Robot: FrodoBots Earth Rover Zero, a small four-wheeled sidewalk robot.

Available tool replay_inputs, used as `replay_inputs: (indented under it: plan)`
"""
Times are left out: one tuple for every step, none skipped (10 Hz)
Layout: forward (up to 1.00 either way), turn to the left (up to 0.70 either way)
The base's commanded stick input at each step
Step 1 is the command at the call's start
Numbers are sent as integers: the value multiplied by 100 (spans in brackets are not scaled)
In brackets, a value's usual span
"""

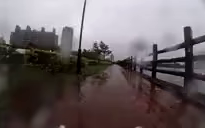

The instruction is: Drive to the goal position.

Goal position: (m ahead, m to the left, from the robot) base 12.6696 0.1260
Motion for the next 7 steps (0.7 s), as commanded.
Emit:
replay_inputs:
  plan:
    - [100, -22]
    - [100, 0]
    - [100, 0]
    - [100, 0]
    - [100, 0]
    - [100, 0]
    - [100, 0]
